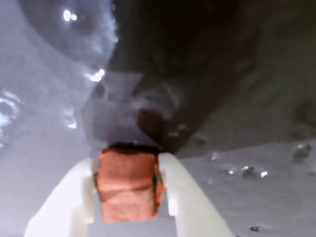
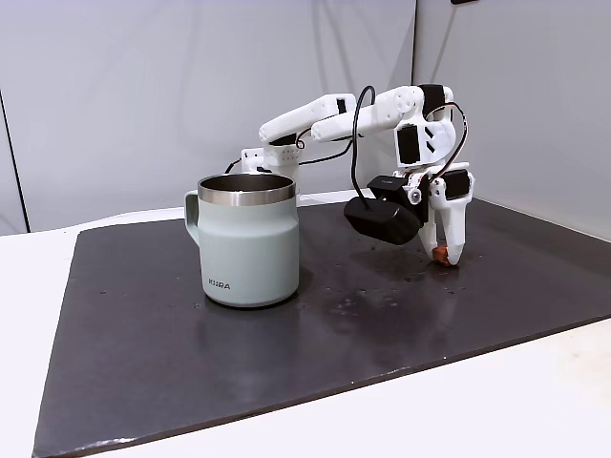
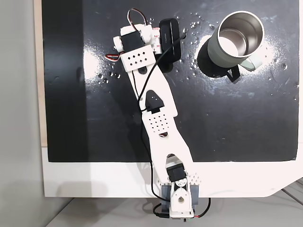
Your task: Grasp a cube and put it in the cup.
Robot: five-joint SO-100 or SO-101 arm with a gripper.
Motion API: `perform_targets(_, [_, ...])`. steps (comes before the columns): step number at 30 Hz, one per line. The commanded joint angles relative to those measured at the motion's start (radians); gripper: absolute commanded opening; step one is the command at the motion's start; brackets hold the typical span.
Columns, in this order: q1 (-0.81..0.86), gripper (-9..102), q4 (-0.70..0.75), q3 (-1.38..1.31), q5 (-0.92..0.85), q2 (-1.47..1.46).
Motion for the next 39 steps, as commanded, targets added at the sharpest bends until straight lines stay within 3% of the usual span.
perform_targets(1, [0.005,6,-0.017,-0.049,0.008,0.008])
perform_targets(7, [0.009,7,0.003,-0.034,0.021,0.129])
perform_targets(23, [0.123,6,0.014,0.327,0.106,0.816])
perform_targets(31, [0.181,6,0.021,0.368,0.094,0.871])
perform_targets(39, [0.391,5,0.075,0.336,0.098,0.865])
